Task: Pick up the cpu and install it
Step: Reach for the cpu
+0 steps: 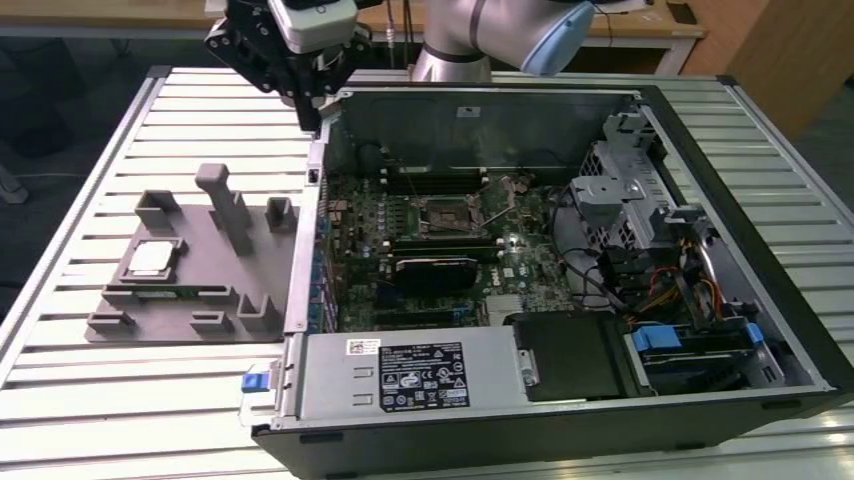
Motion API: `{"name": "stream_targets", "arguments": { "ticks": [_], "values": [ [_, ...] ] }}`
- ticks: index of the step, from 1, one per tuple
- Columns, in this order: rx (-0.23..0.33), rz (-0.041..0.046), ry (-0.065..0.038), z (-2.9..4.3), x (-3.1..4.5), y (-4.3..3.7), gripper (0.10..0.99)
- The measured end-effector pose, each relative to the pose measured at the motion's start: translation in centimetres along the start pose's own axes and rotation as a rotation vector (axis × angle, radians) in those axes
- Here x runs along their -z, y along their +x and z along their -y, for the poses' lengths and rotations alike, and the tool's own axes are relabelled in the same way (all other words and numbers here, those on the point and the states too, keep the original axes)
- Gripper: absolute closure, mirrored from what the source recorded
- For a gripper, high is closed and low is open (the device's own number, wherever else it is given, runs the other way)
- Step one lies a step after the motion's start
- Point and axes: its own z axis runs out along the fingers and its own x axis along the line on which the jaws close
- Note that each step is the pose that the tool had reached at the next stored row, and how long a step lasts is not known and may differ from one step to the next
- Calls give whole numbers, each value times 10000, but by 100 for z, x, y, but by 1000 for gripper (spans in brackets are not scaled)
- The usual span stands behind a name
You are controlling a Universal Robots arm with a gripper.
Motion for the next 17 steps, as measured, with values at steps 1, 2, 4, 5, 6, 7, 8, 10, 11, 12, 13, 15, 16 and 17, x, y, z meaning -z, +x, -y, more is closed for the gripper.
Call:
{"name": "stream_targets", "arguments": {
  "ticks": [1,2,4,5,6,7,8,10,11,12,13,15,16,17],
  "values": [
    [0,0,0,1,0,14,980],
    [0,0,0,2,1,27,980],
    [-1,-1,1,4,2,55,980],
    [-1,-1,1,5,2,69,980],
    [-1,0,0,6,2,82,980],
    [-1,0,0,7,3,96,980],
    [0,0,1,8,3,109,980],
    [-1,0,1,10,4,135,980],
    [0,0,1,11,4,146,980],
    [0,0,1,12,4,159,980],
    [0,-1,1,13,5,171,980],
    [0,0,1,15,5,198,980],
    [-1,0,0,16,5,212,980],
    [-1,0,0,17,6,225,980]
  ]
}}
